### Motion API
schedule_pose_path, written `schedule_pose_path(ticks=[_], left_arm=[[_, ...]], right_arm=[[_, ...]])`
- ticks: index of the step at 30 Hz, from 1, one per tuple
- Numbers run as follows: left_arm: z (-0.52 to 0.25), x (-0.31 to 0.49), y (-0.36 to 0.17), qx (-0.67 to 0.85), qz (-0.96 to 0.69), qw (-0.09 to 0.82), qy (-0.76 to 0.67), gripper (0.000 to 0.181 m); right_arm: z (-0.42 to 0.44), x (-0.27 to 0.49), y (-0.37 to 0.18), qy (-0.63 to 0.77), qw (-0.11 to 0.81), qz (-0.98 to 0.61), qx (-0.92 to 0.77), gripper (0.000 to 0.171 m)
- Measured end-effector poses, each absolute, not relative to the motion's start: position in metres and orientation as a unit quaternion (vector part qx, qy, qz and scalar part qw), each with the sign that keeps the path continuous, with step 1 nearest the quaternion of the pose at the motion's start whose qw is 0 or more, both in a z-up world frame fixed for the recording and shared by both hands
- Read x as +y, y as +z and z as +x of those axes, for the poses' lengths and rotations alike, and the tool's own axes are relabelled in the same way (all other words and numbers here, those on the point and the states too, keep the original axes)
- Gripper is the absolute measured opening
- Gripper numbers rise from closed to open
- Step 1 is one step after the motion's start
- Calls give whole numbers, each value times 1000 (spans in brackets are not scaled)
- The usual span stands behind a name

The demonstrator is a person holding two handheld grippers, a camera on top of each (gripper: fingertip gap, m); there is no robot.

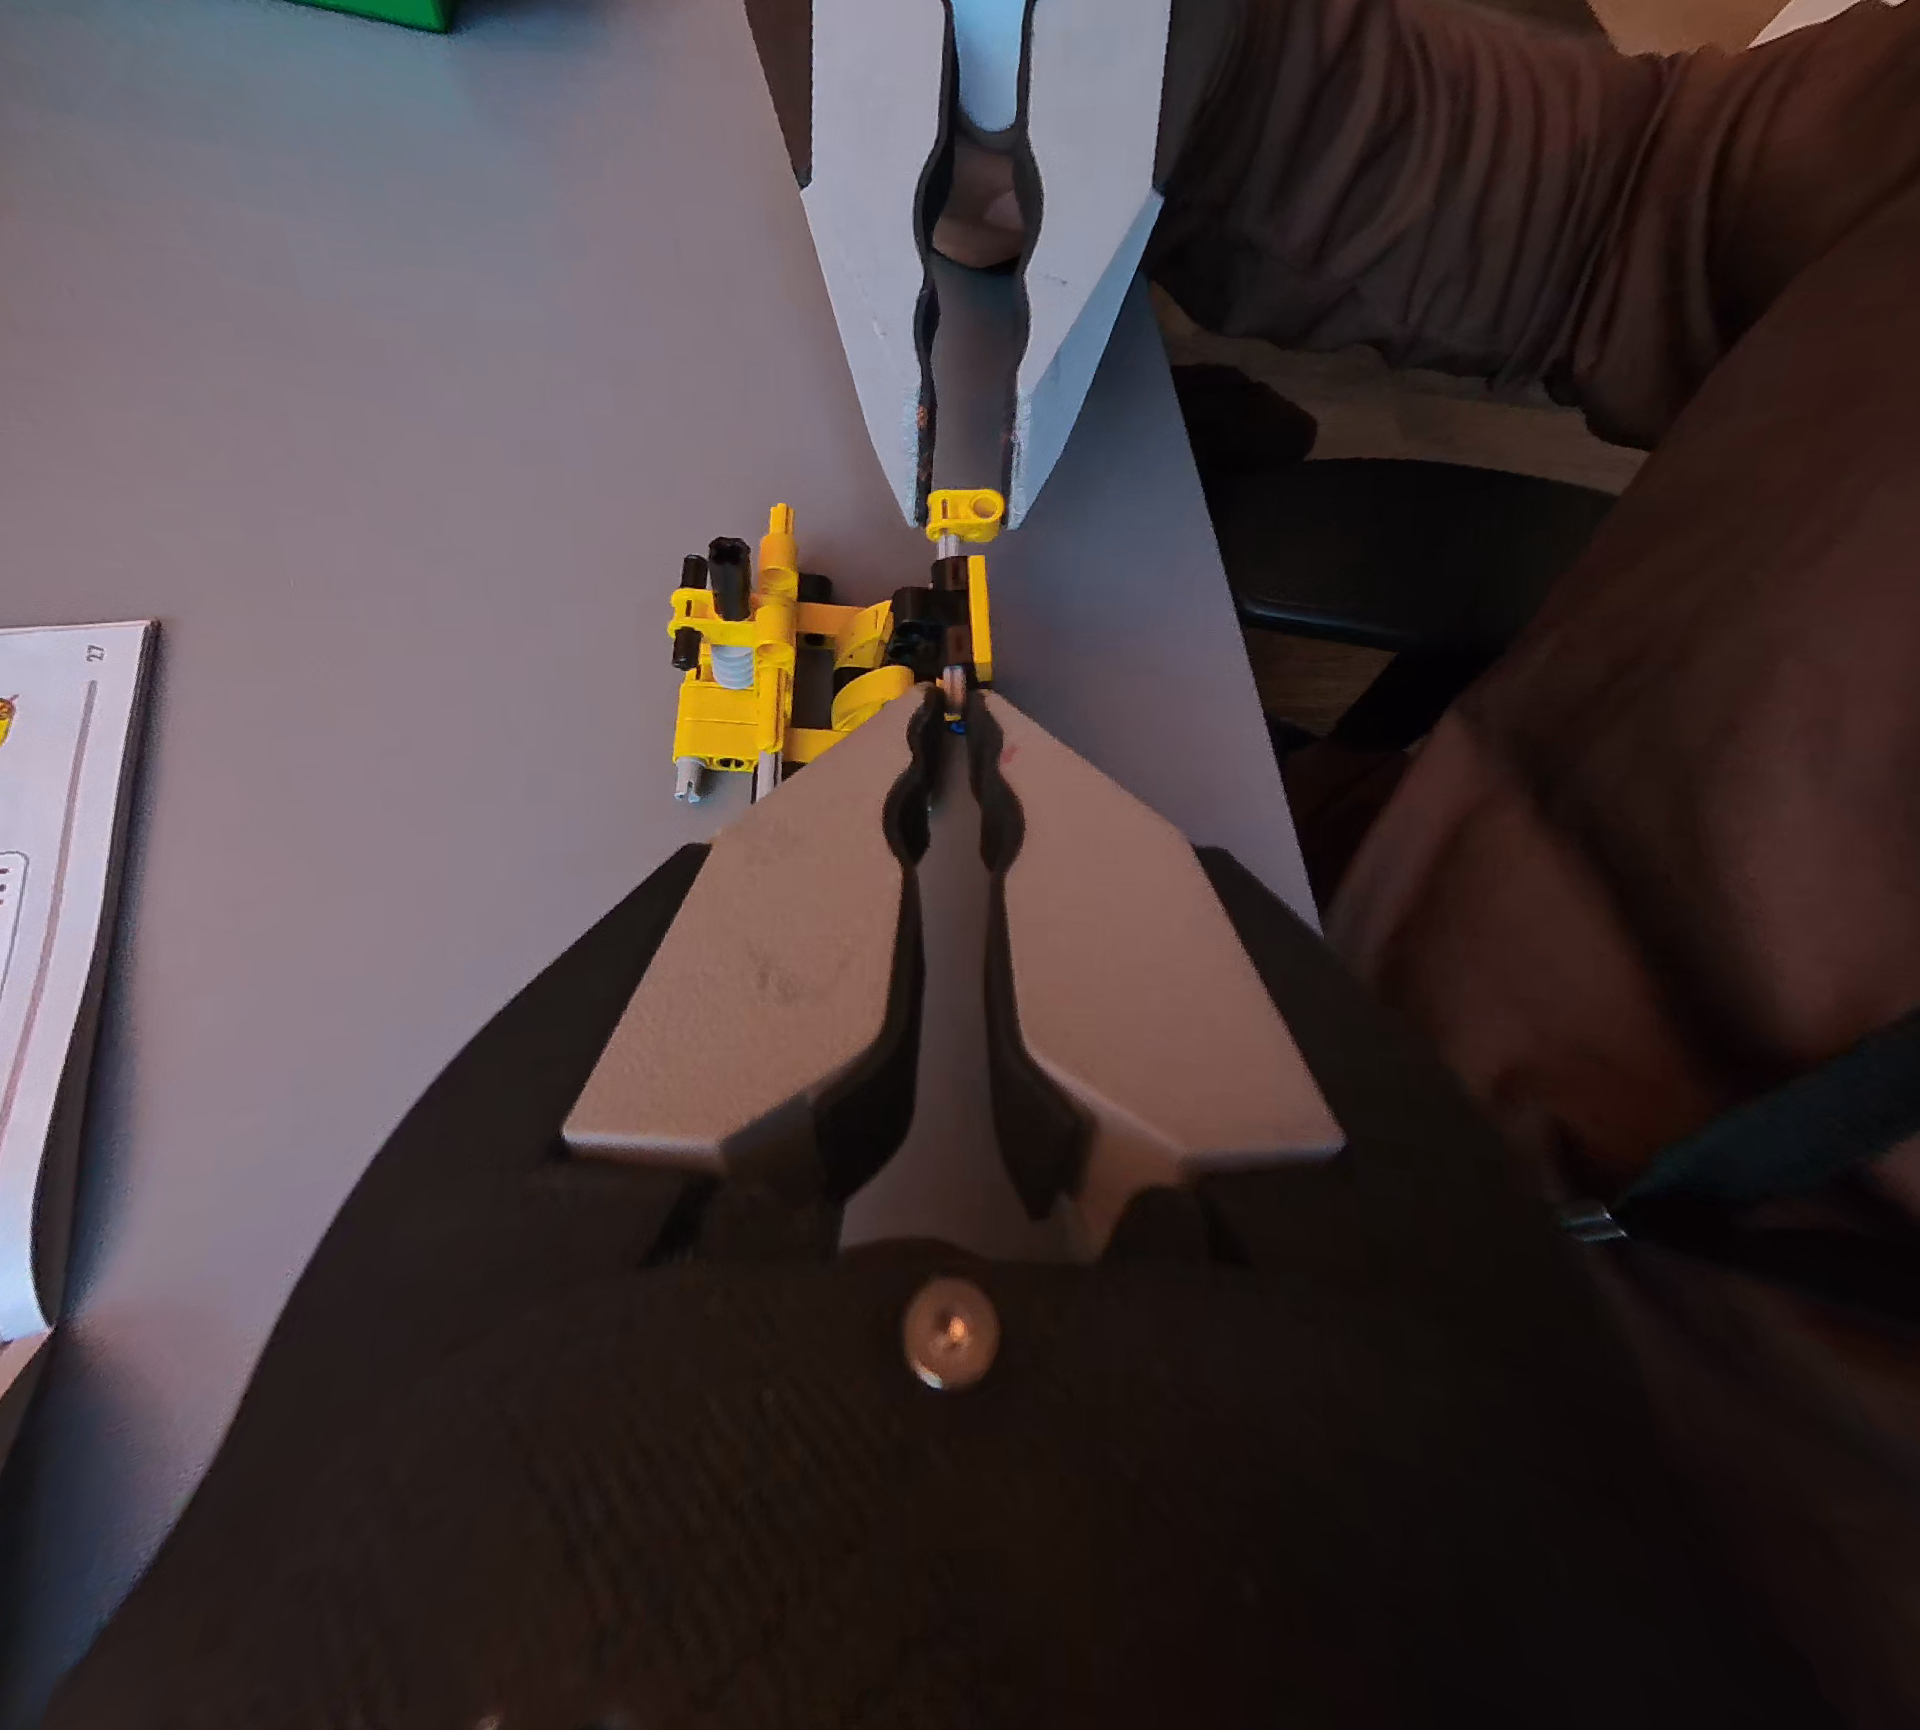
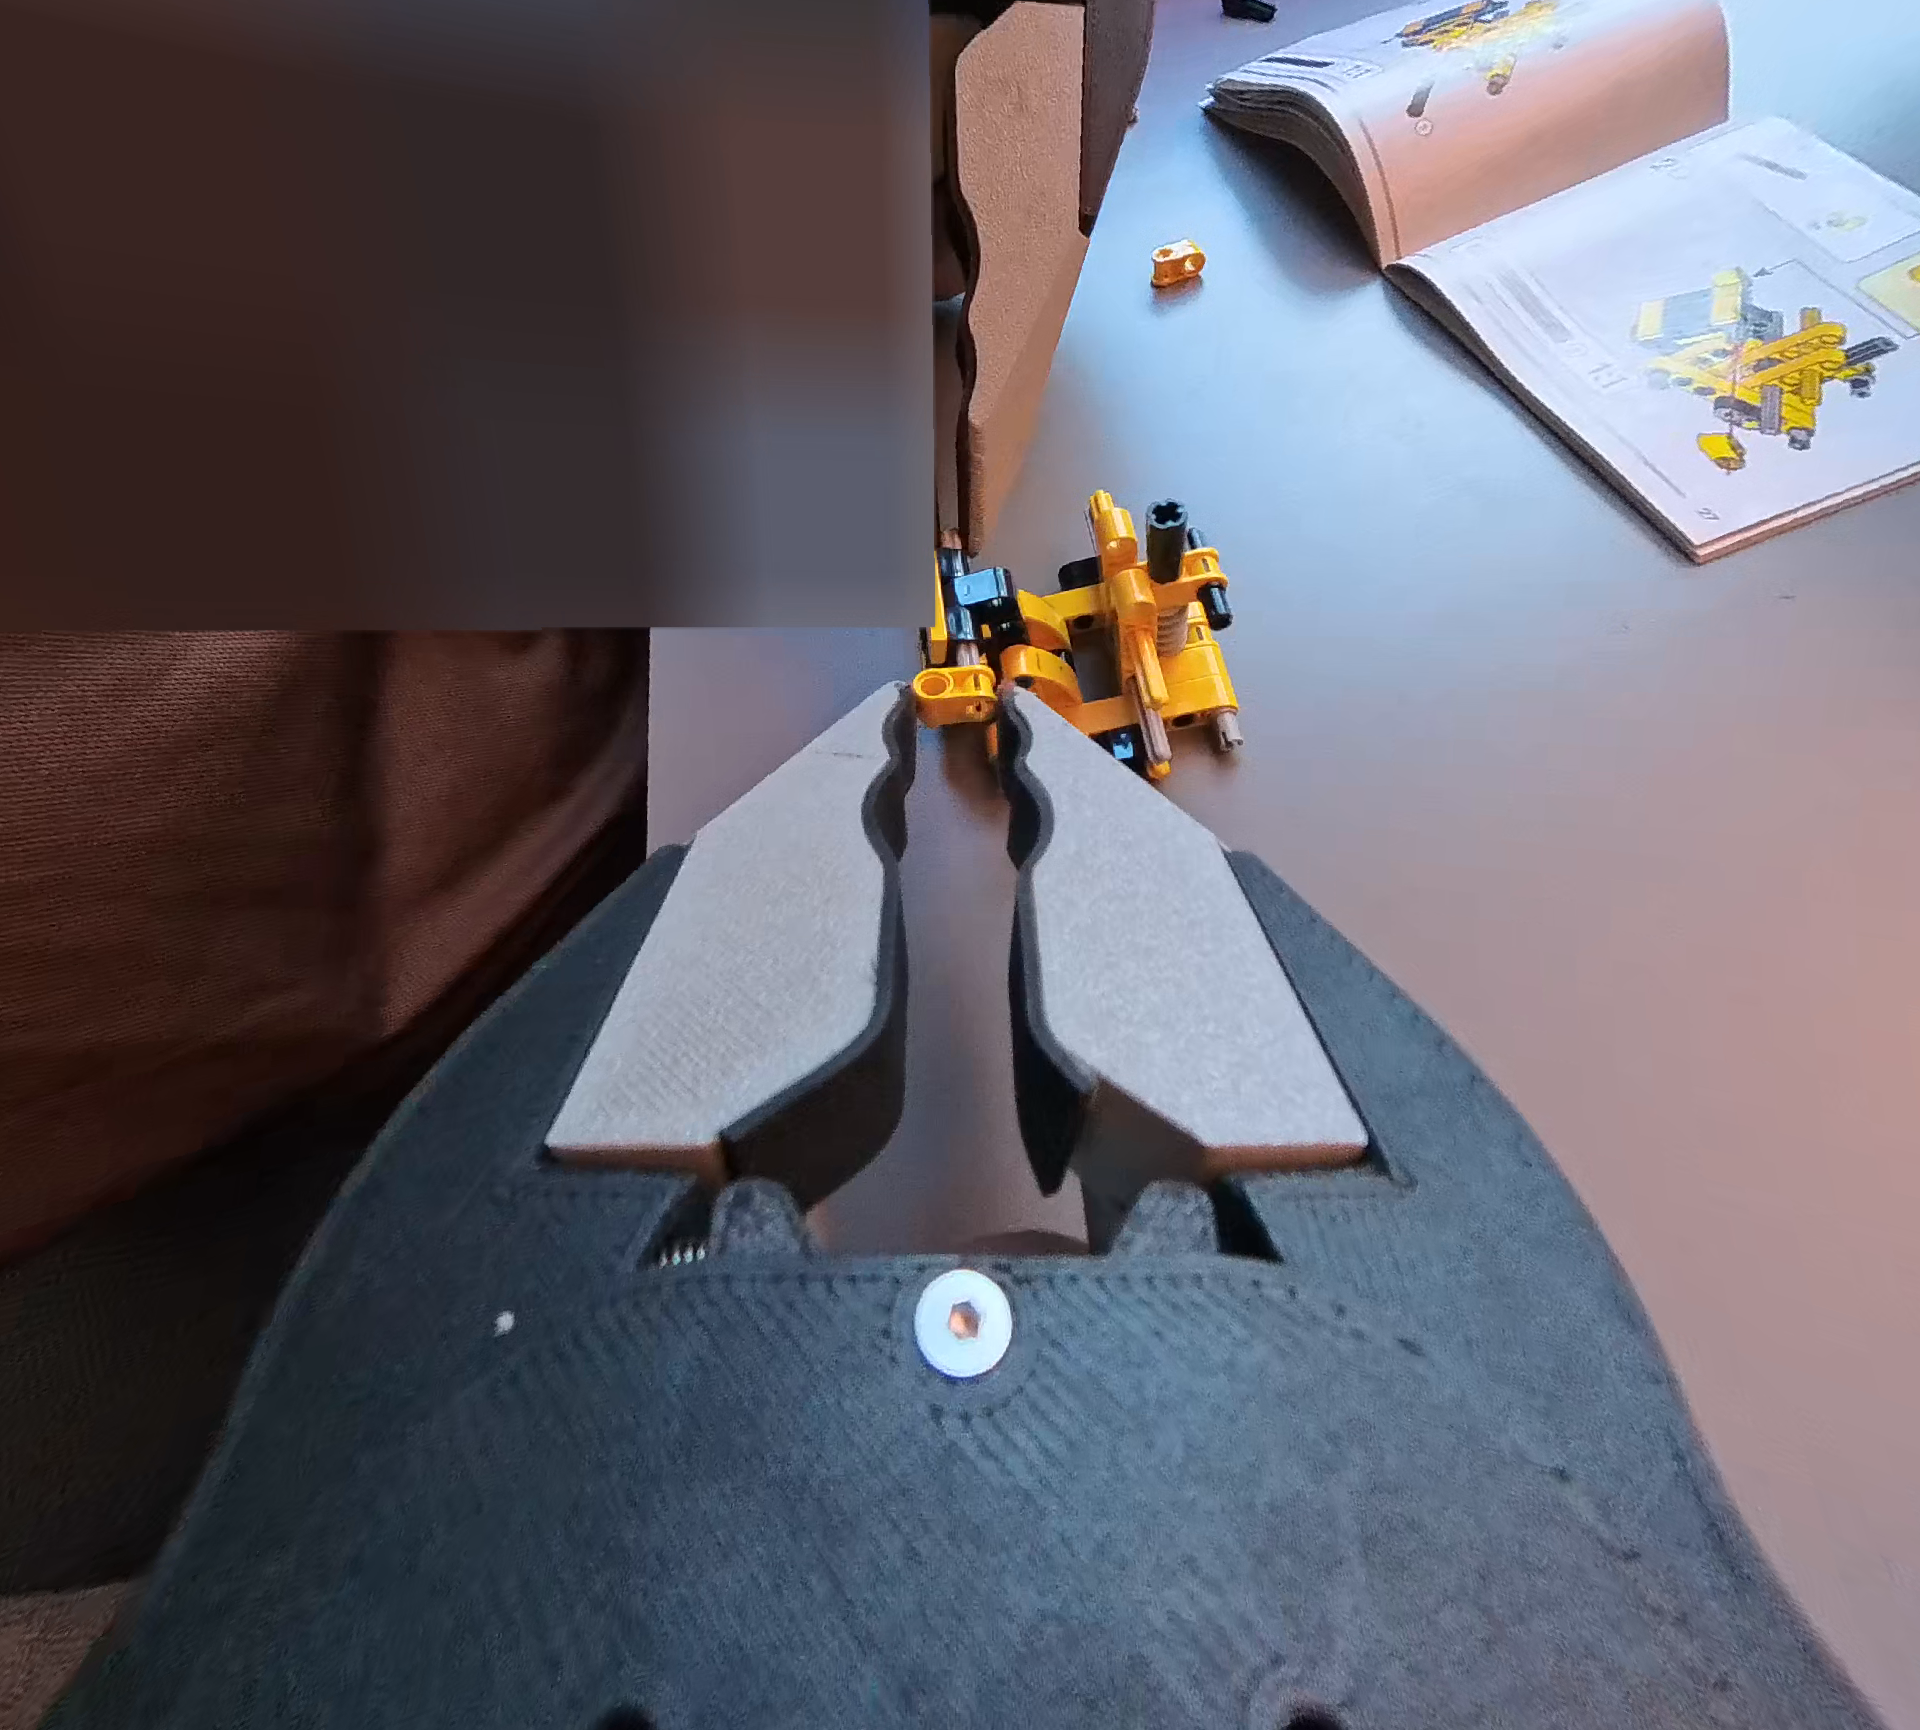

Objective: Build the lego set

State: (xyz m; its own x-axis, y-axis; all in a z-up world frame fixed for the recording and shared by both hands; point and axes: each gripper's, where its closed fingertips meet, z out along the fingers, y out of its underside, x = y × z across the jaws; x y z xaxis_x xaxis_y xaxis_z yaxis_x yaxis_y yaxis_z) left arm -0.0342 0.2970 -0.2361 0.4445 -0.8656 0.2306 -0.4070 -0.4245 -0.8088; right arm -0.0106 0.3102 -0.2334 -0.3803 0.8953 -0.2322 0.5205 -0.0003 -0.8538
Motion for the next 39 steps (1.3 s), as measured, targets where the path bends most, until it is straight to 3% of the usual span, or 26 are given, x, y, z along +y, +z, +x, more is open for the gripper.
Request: schedule_pose_path(ticks=[39], left_arm=[[-35, 297, -236, 430, -766, 404, -257, 1]], right_arm=[[-11, 308, -234, 523, 117, -543, -647, 12]])
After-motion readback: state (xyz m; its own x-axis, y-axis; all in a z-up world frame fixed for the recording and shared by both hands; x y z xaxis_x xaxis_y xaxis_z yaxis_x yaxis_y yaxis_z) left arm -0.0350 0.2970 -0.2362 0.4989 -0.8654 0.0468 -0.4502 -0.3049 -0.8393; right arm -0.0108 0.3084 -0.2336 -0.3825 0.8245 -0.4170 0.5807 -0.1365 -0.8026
